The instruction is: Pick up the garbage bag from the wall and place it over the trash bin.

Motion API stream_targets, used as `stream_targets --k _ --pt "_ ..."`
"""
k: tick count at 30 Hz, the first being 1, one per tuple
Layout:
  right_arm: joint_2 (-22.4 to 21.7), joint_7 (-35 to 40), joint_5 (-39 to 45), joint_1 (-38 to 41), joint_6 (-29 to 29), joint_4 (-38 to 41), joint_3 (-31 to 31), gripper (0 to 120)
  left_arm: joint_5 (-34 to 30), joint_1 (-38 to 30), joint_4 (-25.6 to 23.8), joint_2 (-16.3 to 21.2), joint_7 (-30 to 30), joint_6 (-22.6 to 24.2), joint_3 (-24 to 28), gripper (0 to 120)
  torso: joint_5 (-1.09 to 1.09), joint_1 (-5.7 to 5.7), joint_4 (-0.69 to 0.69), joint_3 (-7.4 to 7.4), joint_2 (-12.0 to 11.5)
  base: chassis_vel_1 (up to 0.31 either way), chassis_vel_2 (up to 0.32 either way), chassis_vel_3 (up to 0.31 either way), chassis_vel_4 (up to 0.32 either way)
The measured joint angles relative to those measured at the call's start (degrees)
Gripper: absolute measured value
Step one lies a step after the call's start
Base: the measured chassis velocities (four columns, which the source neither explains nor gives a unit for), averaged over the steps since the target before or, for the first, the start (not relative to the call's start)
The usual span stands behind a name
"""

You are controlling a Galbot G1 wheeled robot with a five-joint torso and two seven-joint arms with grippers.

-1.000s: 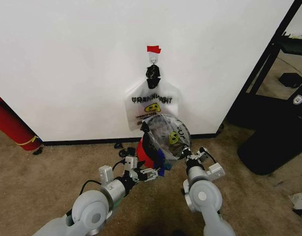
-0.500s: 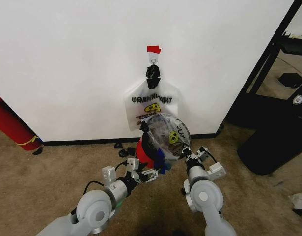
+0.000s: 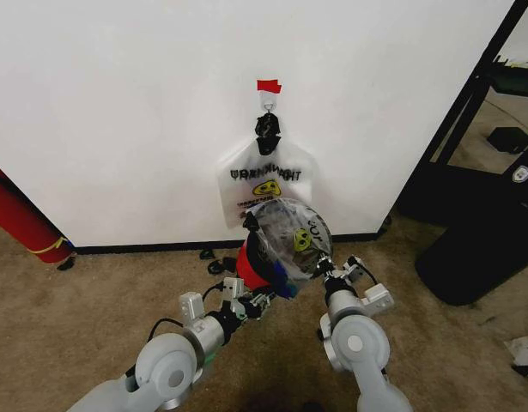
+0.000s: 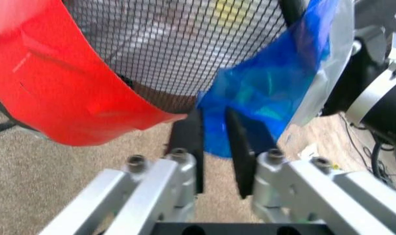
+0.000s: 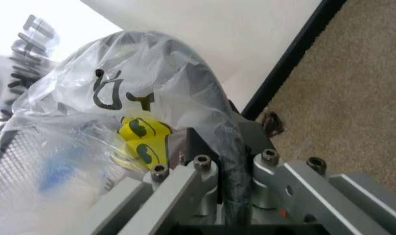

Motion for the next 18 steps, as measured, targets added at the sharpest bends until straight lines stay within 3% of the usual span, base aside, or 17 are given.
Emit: stream_targets --k 3,14,16,18 --pt "0.0 0.0 0.0 0.0 0.0 0.0 0.2 1 -0.1 0.2 -0.2 0.1 -0.4 -0.6 -0.3 0 0.00 0.00 0.00 0.00 0.0 0.000 0.000 0.000 0.000" --pt "-0.4 0.7 0.0 0.7 0.1 -0.7 2.1 1 1.7 3.2 -7.0 3.4 -2.2 1.7 -3.1 0 0.01 0.00 0.00 0.00 0.0 0.000 0.000 0.000 0.000" --pt "-0.4 1.0 -0.5 0.9 0.2 -0.8 2.2 1 2.6 3.3 -8.2 3.3 -2.7 2.3 -2.6 3 0.01 0.00 0.00 0.00 0.0 0.000 0.000 0.000 0.000" --pt "-0.2 1.2 -1.4 0.9 0.3 -0.8 2.0 1 3.6 2.9 -8.7 2.7 -3.2 2.8 -1.4 14 0.00 0.00 0.01 0.00 0.0 0.000 0.000 0.000 0.000"
